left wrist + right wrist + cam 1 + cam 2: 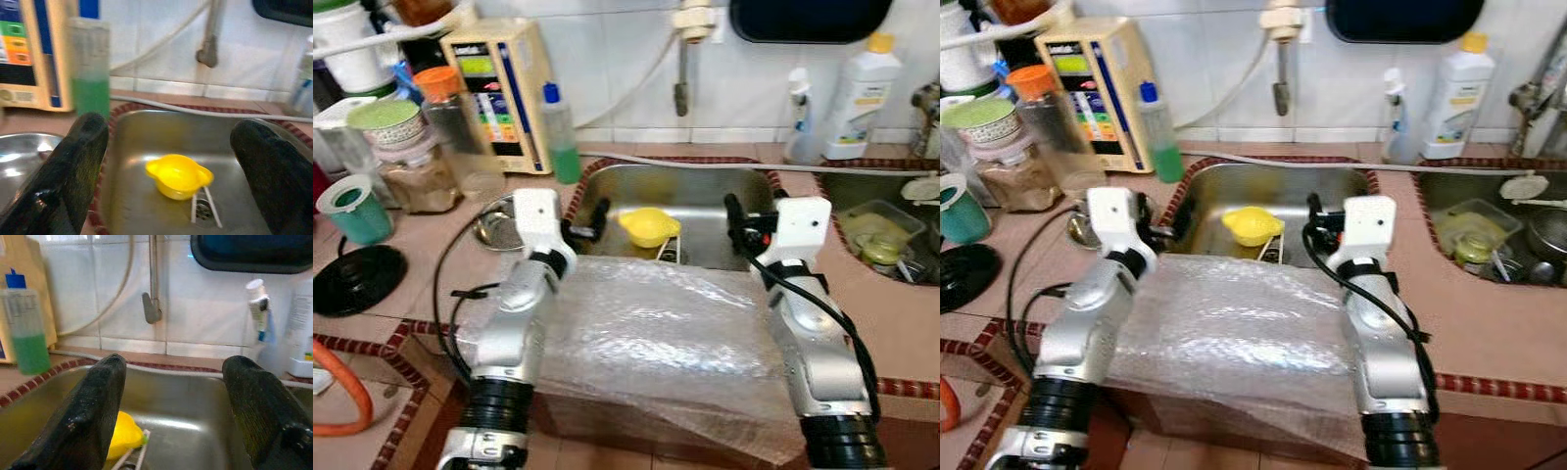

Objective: Kitchen organization

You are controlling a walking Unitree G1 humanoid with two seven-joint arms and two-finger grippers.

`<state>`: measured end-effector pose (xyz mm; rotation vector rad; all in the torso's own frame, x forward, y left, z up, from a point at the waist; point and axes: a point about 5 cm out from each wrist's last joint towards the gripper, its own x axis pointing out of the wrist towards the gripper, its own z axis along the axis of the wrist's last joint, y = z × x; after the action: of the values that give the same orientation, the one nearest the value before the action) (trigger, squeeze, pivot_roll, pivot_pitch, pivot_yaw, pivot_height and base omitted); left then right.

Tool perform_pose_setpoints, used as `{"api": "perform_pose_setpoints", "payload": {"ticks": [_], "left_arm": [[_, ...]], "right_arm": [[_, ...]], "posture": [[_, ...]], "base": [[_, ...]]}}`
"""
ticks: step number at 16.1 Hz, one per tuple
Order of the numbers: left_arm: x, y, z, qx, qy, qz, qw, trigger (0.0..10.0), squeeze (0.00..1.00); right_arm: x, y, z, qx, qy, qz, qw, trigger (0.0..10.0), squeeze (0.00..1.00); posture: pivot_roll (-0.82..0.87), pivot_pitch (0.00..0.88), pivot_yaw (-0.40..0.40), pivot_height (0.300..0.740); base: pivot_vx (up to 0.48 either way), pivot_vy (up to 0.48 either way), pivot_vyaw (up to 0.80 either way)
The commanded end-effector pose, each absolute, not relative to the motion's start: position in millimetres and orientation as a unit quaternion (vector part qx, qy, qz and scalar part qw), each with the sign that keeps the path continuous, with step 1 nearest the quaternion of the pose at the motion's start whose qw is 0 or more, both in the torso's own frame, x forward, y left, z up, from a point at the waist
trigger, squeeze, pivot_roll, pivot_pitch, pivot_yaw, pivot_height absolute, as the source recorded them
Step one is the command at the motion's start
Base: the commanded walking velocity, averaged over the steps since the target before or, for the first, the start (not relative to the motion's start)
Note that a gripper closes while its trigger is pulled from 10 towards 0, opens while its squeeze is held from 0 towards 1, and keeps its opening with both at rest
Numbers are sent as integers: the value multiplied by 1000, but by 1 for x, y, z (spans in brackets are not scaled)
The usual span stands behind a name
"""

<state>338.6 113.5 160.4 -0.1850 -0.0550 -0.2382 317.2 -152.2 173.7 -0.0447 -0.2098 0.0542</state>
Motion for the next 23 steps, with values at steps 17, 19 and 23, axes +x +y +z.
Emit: {"api": "perform_pose_setpoints", "payload": {"ticks": [17, 19, 23], "left_arm": [[333, 108, 175, -115, -59, -149, 980, 10000, 0], [333, 107, 174, -115, -56, -152, 980, 10000, 0], [332, 108, 174, -130, -54, -142, 980, 10000, 0]], "right_arm": [[317, -145, 187, -6, -119, 50, 992, 10000, 0], [317, -146, 187, -7, -121, 46, 992, 10000, 0], [317, -148, 189, -15, -124, 39, 991, 10000, 0]], "posture": [[-22, 0, 98, 740], [-21, 0, 98, 740], [-21, 0, 98, 740]], "base": [[212, 0, 0], [289, 0, 0], [72, 0, 0]]}}
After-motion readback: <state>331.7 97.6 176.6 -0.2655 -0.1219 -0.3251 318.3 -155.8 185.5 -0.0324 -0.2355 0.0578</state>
